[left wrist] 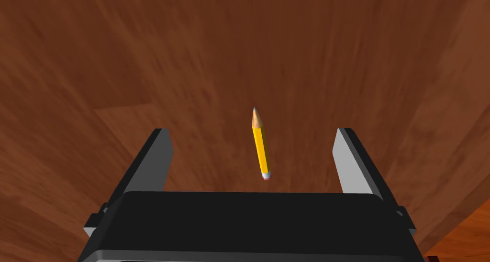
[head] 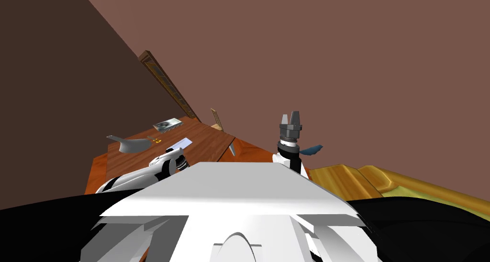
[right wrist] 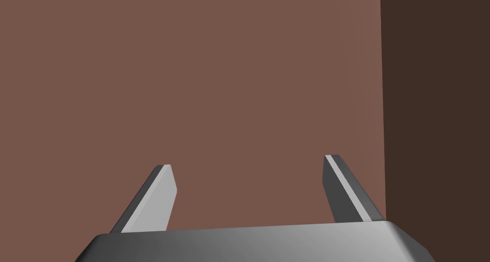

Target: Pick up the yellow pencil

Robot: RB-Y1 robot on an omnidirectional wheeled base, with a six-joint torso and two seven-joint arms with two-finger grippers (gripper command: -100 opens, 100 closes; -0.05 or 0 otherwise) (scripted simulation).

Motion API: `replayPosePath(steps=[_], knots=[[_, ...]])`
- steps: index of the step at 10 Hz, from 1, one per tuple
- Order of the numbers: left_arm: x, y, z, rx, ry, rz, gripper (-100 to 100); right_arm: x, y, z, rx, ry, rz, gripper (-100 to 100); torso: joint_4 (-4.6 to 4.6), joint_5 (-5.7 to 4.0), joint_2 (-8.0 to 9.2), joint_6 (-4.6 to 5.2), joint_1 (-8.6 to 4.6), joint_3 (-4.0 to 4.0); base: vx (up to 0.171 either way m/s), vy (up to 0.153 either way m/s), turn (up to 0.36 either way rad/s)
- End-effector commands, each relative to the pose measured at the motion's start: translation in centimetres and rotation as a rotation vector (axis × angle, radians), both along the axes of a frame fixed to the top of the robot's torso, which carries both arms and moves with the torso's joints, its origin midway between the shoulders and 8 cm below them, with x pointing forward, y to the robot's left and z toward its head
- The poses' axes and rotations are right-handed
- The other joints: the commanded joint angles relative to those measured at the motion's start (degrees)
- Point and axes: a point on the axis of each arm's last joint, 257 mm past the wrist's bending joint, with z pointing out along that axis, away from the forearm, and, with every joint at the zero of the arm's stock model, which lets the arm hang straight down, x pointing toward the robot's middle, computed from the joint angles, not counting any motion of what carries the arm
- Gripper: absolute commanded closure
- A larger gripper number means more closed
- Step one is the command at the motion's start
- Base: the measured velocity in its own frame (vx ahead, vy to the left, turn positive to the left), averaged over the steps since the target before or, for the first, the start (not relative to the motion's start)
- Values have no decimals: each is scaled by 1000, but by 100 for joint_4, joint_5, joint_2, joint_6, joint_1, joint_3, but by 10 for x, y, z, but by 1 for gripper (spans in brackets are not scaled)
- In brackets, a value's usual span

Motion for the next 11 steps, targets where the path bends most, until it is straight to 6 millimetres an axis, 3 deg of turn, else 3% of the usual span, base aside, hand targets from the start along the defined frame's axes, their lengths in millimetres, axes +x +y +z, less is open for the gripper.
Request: replayPosePath(steps=[1, 2, 3, 9, 10, 11], knots=[[0, 0, 0, 0, 0, 0, -100, 0, 0, 0, 0, 0, 0, 0, 0, 0, 0, 0, 0, 0, 7, 2, 4], [0, -1, 0, -2, 1, 2, 0, 0, 0, 0, 0, 0, 0, 0, 2, -2, 8, 1, -5, 5, 0, 0, 0], [-4, -7, -10, -2, 3, -4, -100, 0, 0, 0, 0, 0, 0, 0, 3, -2, 12, 1, -7, 7, 13, 27, 27], [-9, -17, -25, -2, 4, -13, -100, 0, 0, 0, 0, 0, 0, 0, 1, 4, 4, 1, 11, 2, 21, 26, 16], [-9, -18, -25, -3, 4, -12, 100, 0, 0, 0, 0, 0, 0, 0, 1, 7, 4, 2, 14, 2, 0, 0, 0], [-9, -18, -25, -3, 4, -12, 100, 0, 0, 0, 0, 0, 0, 0, 1, 6, 6, 2, 13, 3, 0, 0, 0]])
